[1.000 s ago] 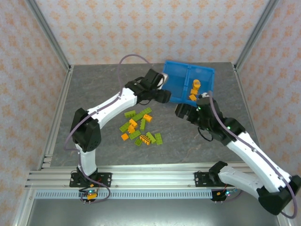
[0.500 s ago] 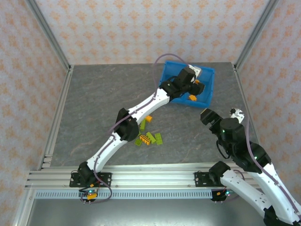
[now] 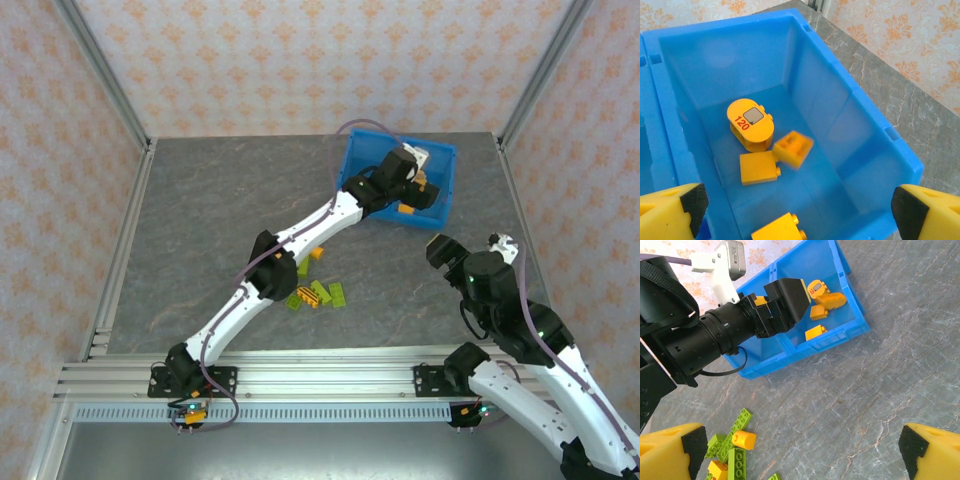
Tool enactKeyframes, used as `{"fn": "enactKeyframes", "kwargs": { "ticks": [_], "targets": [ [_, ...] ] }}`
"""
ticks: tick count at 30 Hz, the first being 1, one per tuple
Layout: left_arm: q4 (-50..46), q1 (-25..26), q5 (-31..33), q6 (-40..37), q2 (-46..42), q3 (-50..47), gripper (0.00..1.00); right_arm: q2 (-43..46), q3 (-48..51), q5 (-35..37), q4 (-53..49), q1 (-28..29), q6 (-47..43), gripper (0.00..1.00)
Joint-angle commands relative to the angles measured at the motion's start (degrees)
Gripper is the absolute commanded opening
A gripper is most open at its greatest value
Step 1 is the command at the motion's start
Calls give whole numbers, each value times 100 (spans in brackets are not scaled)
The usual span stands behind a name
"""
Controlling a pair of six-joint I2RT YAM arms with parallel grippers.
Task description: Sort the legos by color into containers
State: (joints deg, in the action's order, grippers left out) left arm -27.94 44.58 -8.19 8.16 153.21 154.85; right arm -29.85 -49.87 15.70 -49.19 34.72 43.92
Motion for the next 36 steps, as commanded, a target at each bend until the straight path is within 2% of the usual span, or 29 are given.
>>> {"fn": "enactKeyframes", "kwargs": {
  "ticks": [1,5,7,11,14,19,21,24,26,29,36],
  "targets": [
    [-87,51,88,149,-1344,-486,100,-50,38,205,-1,4,-111,99],
    [1085,25,160,19,-3228,-3171,100,-342,17,-163,385,0,-652,99],
    [1350,-24,297,-147,-4208,-4315,100,-687,-44,-532,633,0,-1023,99],
    [1505,-122,619,-635,-6206,-6409,100,-1861,-359,-1850,1152,15,-1729,99],
    [1160,-138,809,-1198,-7581,-7626,100,-2960,-709,-2589,1386,152,-1792,100],
    [-456,-129,730,-2641,-9507,-9021,100,-4824,-1525,-2786,1454,840,-1581,100],
    [-1235,-125,377,-3410,-10191,-9519,100,-5581,-1849,-2908,1547,1073,-1440,99],
    [-2396,-108,-252,-4566,-10935,-10088,100,-6392,-2213,-3092,1894,1297,-1115,97],
    [-2602,-103,-151,-4709,-11294,-10426,100,-6802,-2351,-2980,2102,1396,-909,96],
    [-2278,-98,111,-4654,-11624,-10960,100,-7381,-2603,-2671,2063,1419,-721,91],
    [-1182,-103,174,-4090,-11842,-11928,100,-8256,-3085,-2420,1777,1568,-879,70]
  ]
}}
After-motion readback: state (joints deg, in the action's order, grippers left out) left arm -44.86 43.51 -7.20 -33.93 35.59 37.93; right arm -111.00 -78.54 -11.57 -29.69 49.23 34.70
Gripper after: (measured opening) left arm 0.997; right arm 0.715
